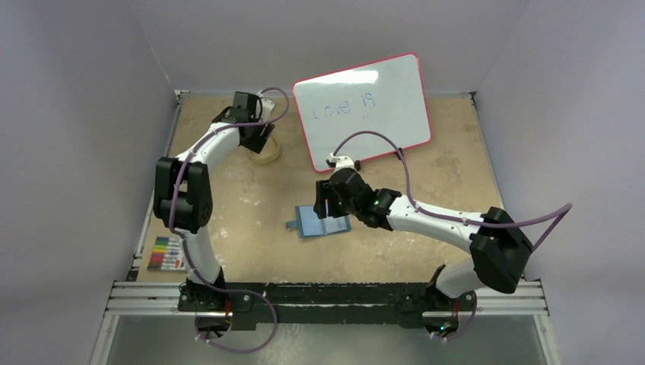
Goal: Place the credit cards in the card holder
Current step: Pick up the credit card from the storage box.
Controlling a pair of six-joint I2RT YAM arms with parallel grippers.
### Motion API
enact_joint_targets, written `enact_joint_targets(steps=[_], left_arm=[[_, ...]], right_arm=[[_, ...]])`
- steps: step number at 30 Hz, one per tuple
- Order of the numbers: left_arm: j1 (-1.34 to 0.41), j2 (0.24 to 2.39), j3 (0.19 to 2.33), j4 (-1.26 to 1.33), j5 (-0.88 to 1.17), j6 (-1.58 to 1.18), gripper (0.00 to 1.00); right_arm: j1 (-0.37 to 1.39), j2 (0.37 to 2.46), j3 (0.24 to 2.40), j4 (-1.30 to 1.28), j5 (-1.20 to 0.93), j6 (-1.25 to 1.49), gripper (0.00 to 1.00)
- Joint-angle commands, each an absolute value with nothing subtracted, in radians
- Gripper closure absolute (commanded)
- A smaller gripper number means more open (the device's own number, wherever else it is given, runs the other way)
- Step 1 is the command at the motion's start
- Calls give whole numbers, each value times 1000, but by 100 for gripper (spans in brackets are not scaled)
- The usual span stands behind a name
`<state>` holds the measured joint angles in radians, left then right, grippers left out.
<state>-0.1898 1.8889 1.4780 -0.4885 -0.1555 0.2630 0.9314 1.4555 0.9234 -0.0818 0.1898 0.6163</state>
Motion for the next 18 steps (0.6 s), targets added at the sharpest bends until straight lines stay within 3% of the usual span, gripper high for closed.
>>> enact_joint_targets(steps=[1, 18], left_arm=[[-172, 1917, 1515, -411, -227, 407, 30], [-163, 2068, 1621, -328, -207, 495, 31]], right_arm=[[934, 1401, 955, -126, 211, 588, 35], [897, 1358, 960, -192, 242, 591, 34]])
